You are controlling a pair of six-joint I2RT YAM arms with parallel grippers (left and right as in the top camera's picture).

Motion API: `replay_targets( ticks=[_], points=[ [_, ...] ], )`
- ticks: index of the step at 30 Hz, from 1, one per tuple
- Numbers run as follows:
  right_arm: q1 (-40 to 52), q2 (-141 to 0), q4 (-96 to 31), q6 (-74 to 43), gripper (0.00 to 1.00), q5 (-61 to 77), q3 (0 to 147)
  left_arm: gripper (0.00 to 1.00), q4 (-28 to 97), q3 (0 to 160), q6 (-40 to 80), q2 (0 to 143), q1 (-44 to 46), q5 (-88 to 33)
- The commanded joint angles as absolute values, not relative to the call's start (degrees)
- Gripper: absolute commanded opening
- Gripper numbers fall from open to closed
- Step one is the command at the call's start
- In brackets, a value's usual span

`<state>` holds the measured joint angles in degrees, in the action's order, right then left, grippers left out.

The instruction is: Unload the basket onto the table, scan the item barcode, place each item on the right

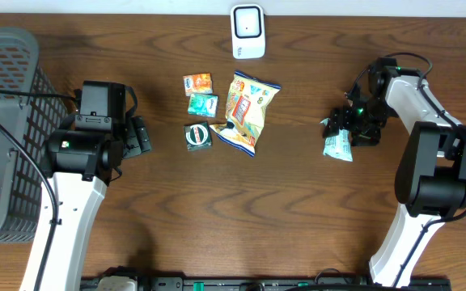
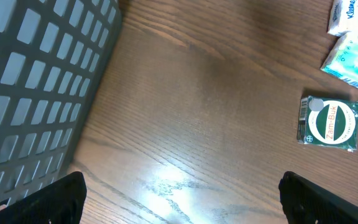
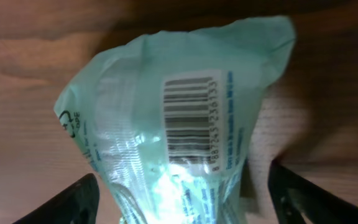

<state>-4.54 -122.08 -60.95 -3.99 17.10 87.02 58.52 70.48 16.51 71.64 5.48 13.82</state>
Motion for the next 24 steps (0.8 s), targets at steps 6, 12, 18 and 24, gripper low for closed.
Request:
replay_targets(
  ticks=[6, 12, 18, 24],
  points=[
    [-4.1, -122.3, -58.2, 0.5, 0.54, 29.0, 84.7, 0.98, 58.7, 71.4, 16.8, 71.9, 5.6, 14.0],
    [0.6, -122.3, -56.8, 0.9, 0.54, 32.1, 84.7, 0.98, 58.7, 71.4, 16.8, 71.9, 5.6, 14.0],
    [8.4, -122.3, -53.1, -0.4, 0.56, 31.6, 84.7, 0.98, 58.7, 71.4, 16.8, 71.9, 5.6, 14.0],
    [11.1, -122.3, -50.9, -0.4, 0.59, 28.8, 87.7, 0.98, 58.7, 71.4, 16.8, 71.9, 5.6, 14.0]
  ],
)
